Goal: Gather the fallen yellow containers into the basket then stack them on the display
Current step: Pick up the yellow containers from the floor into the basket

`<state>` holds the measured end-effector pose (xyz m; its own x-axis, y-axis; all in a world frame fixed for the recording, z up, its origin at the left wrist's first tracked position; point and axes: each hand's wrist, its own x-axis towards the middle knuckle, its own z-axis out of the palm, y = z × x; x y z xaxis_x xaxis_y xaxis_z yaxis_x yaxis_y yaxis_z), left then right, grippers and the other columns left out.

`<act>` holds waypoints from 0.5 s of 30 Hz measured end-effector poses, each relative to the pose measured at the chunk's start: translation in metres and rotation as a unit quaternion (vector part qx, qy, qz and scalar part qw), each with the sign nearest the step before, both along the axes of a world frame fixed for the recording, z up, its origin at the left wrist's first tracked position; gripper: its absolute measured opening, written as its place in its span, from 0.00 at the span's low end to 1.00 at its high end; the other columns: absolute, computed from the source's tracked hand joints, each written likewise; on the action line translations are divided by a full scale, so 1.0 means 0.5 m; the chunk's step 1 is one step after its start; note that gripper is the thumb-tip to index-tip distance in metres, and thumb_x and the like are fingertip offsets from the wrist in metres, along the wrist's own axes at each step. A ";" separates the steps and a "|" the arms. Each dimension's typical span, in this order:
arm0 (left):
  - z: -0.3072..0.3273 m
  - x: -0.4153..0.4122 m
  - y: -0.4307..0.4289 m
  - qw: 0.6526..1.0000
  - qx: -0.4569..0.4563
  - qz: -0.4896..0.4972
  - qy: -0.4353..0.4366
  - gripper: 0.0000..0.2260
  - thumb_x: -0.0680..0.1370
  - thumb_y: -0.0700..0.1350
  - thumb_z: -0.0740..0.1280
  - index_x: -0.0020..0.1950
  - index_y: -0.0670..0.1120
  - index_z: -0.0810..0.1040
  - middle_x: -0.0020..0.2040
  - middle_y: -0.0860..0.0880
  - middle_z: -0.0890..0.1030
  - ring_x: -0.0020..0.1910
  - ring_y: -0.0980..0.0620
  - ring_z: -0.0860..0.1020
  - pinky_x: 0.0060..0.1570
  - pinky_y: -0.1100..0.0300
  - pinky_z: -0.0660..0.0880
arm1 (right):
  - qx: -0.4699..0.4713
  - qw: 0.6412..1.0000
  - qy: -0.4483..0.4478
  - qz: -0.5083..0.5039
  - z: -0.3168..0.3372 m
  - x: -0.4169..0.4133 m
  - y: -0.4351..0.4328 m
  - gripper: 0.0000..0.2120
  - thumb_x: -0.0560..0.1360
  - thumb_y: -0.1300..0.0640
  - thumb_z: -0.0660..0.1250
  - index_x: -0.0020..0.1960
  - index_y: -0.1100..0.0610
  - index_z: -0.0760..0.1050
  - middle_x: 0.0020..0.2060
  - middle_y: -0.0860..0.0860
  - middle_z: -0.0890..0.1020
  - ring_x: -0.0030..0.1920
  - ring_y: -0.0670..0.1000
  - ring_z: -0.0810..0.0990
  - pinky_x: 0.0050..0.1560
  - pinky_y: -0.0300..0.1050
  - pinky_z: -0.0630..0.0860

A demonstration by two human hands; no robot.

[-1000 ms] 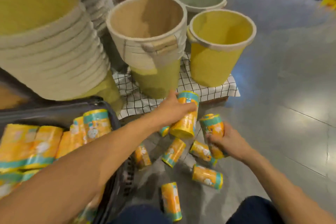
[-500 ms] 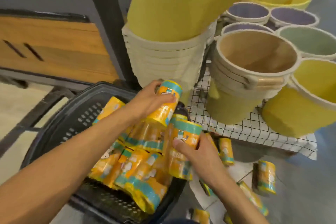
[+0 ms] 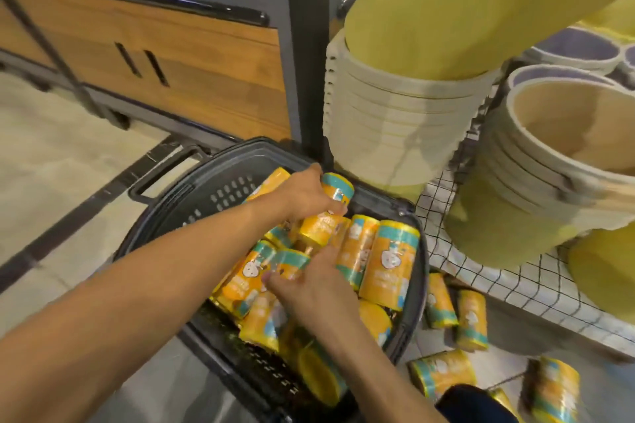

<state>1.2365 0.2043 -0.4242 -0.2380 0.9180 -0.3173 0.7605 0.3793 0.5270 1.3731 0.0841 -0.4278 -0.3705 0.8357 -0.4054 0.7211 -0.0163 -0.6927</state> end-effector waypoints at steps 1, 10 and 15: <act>0.001 -0.005 -0.004 1.000 -0.004 -0.007 0.029 0.41 0.67 0.60 0.80 0.72 0.43 0.68 0.62 0.44 0.78 0.60 0.42 0.79 0.50 0.53 0.77 | 0.002 1.000 -0.015 0.006 -0.012 -0.014 0.000 0.51 0.69 0.28 0.68 0.76 0.60 0.54 0.54 0.52 0.84 0.57 0.58 0.82 0.51 0.53 0.78; -0.065 -0.022 -0.067 0.989 0.006 0.012 0.145 0.36 0.66 0.68 0.76 0.65 0.47 0.77 0.60 0.48 0.82 0.59 0.45 0.79 0.55 0.50 0.78 | -0.064 0.997 -0.033 0.024 -0.101 -0.044 0.046 0.41 0.75 0.31 0.66 0.71 0.63 0.61 0.49 0.60 0.86 0.46 0.58 0.87 0.49 0.51 0.83; -0.052 -0.007 -0.069 0.992 -0.022 -0.002 0.124 0.30 0.76 0.61 0.72 0.71 0.43 0.76 0.63 0.45 0.81 0.64 0.43 0.78 0.58 0.52 0.75 | 0.040 0.998 -0.009 0.037 -0.075 0.006 0.068 0.22 0.80 0.41 0.62 0.57 0.60 0.75 0.46 0.57 0.86 0.48 0.58 0.85 0.50 0.50 0.80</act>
